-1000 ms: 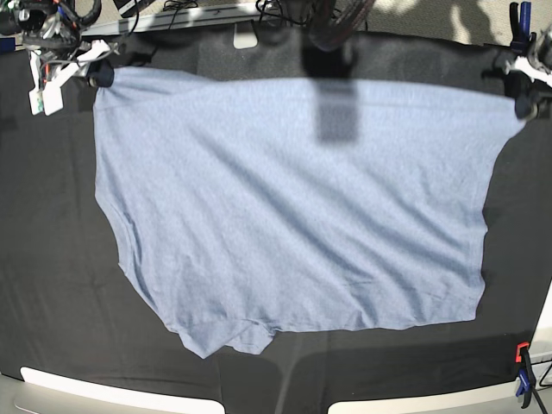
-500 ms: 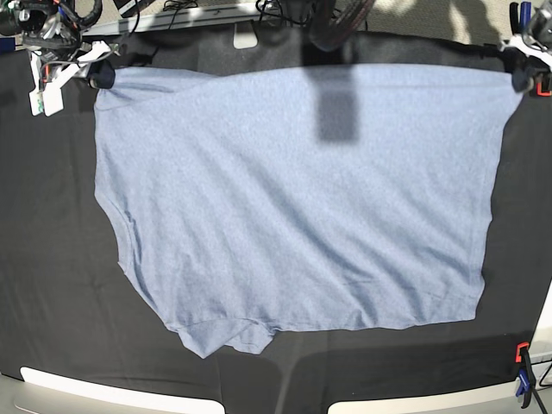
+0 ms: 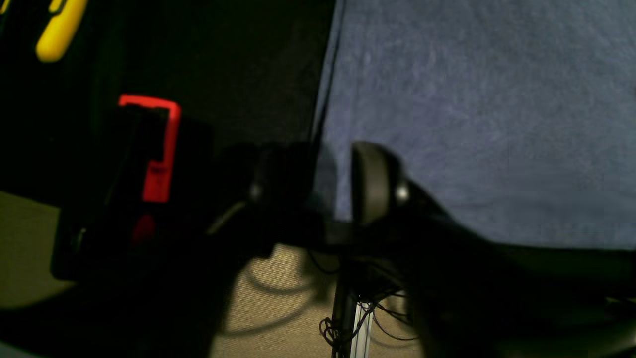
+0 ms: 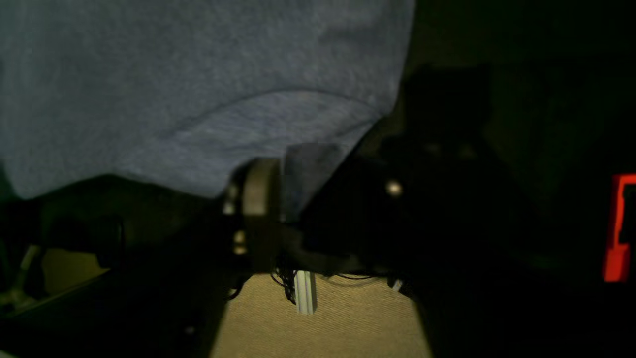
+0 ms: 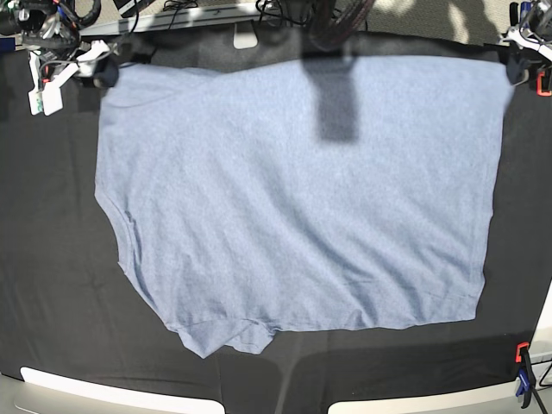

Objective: Layout the t-shirt on the table in an organized manner, then fold the t-shirt properly
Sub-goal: 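Release the right gripper and swing it beside the shirt's side edge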

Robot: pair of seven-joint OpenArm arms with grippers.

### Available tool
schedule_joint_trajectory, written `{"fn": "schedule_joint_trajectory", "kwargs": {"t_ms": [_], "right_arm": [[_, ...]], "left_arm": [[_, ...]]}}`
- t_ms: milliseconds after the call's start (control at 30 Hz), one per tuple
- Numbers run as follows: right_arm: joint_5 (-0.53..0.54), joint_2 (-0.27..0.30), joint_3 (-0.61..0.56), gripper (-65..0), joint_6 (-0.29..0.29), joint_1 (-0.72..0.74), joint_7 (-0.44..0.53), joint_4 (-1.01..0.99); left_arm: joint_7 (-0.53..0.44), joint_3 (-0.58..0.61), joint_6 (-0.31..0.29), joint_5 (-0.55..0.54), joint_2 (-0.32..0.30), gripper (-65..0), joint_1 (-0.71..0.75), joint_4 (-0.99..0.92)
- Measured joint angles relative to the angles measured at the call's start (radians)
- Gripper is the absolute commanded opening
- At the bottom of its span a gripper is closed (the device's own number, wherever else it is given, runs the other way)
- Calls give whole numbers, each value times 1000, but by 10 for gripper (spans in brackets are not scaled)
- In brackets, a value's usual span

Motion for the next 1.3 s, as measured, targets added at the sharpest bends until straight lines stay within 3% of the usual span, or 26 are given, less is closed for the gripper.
{"fn": "schedule_joint_trajectory", "kwargs": {"t_ms": [267, 433, 700, 833, 933, 1133, 1300], "right_arm": [[-1, 33, 0, -366, 2, 0, 4, 8], [-3, 94, 0, -366, 2, 22, 137, 8], [-9, 109, -24, -366, -1, 323, 130, -60], [-36, 161, -164, -366, -34, 500, 116, -182], [-158, 186, -320, -366, -55, 644, 132, -295], [-316, 187, -573, -366, -102, 968, 213, -627], [-423, 179, -725, -366, -107, 1283, 289, -1004]], "left_arm": [[-4, 0, 0, 1, 0, -406, 0, 0], [-51, 0, 0, 84, -3, -406, -28, 0], [-52, -1, -1, 78, -2, -407, -137, 0], [-52, -1, -1, 78, -6, -407, -177, 0], [-51, -1, -3, 79, -3, -407, -175, 0], [-47, -2, -3, 78, -5, -407, -176, 0], [-45, -2, -4, 79, -3, -407, -175, 0]]}}
